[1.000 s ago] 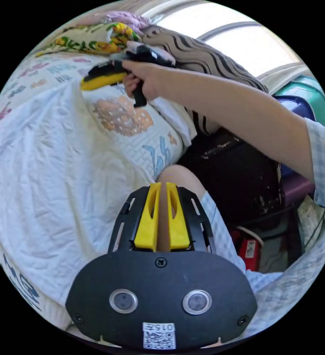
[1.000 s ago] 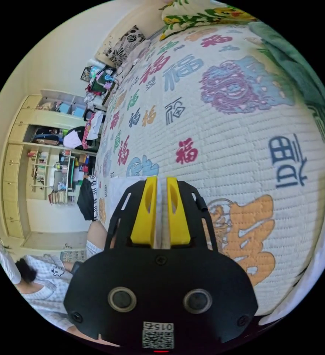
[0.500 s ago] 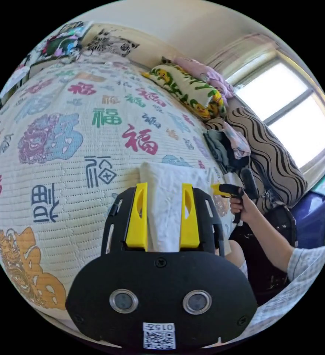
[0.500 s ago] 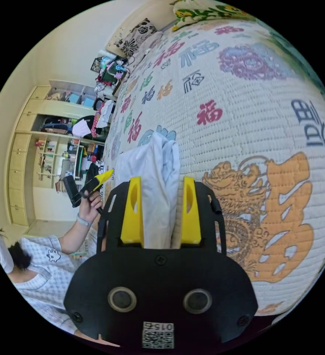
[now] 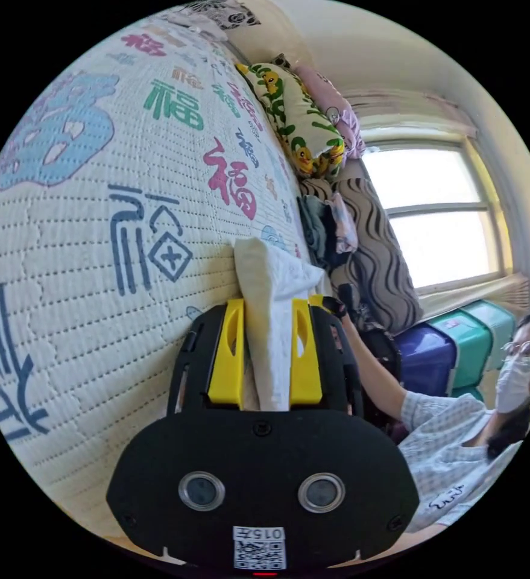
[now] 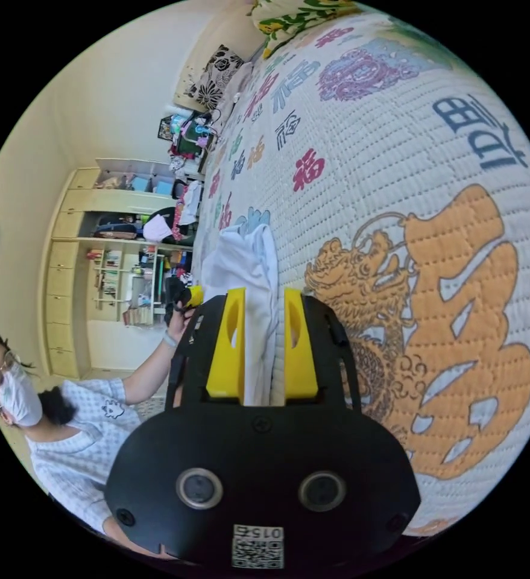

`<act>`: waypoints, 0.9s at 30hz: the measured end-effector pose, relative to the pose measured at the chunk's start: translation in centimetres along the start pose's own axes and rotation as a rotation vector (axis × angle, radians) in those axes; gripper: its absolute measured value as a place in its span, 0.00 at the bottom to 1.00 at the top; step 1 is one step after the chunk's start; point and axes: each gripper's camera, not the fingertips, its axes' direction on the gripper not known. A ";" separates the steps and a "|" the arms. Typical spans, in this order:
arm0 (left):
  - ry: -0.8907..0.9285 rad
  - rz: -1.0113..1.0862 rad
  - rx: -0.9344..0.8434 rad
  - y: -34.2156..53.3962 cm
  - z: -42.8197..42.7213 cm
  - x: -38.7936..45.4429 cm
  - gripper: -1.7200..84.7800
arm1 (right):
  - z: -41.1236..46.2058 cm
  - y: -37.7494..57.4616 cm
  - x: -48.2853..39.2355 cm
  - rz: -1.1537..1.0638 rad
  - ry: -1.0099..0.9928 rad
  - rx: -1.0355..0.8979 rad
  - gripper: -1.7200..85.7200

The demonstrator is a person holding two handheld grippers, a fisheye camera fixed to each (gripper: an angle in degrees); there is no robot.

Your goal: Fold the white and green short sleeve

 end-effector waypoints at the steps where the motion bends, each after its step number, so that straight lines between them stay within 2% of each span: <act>1: 0.028 0.006 -0.010 -0.2 -0.2 -0.9 0.14 | 0.0 0.1 -0.2 -0.005 -0.033 -0.014 0.13; 6: 0.040 0.053 -0.021 -0.8 0.6 -1.6 0.14 | 1.5 0.5 -1.9 -0.041 -0.135 -0.060 0.13; 9: 0.046 0.052 -0.028 -1.0 1.0 -2.0 0.11 | 2.9 1.0 -3.0 -0.032 -0.165 -0.078 0.08; 12: 0.065 0.059 -0.041 -1.0 0.4 -1.4 0.09 | 3.0 2.8 -5.6 -0.058 -0.112 -0.051 0.05; 18: 0.116 0.282 0.017 0.9 -0.9 8.7 0.08 | -2.2 10.2 -14.6 -0.285 0.018 0.053 0.03; 21: 0.161 0.429 0.035 2.4 0.4 16.2 0.08 | -6.2 15.2 -17.9 -0.332 0.067 0.192 0.03; 24: 0.186 0.551 0.035 3.5 3.3 23.4 0.08 | -9.8 20.3 -21.3 -0.366 0.209 0.335 0.03; 27: 0.237 0.619 0.036 4.1 7.5 29.1 0.08 | -12.5 24.9 -25.3 -0.392 0.433 0.457 0.03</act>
